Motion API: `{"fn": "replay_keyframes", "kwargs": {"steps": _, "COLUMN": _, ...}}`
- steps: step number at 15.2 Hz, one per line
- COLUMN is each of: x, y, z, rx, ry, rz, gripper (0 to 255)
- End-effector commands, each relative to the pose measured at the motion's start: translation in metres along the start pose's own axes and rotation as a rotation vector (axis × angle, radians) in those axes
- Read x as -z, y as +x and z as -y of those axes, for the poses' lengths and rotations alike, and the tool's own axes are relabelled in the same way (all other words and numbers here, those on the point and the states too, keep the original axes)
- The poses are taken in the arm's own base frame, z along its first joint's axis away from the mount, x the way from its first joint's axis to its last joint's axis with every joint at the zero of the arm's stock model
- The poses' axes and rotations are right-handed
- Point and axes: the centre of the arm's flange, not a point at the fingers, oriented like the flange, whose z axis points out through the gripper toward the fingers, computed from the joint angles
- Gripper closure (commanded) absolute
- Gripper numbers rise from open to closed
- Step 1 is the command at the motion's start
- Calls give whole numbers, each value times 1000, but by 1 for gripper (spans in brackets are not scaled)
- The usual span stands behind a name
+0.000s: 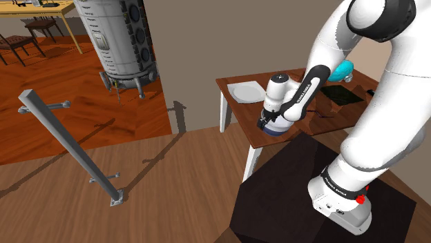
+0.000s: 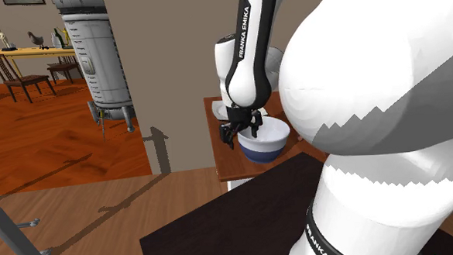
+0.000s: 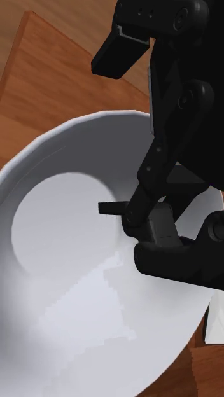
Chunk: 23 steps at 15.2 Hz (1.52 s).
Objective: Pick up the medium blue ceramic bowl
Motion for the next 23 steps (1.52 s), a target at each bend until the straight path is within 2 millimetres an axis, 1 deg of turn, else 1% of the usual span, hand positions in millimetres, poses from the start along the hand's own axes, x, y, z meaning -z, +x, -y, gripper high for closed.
{"fn": "replay_keyframes", "kwargs": {"steps": 1, "x": -2, "y": 0, "z": 0, "rx": 0, "ry": 0, "rz": 0, "gripper": 255}}
{"fn": "replay_keyframes", "kwargs": {"steps": 10, "x": -2, "y": 0, "z": 1, "rx": 0, "ry": 0, "rz": 0, "gripper": 255}}
{"fn": "replay_keyframes", "kwargs": {"steps": 23, "x": 66, "y": 5, "z": -11, "rx": 0, "ry": 0, "rz": 0, "gripper": 255}}
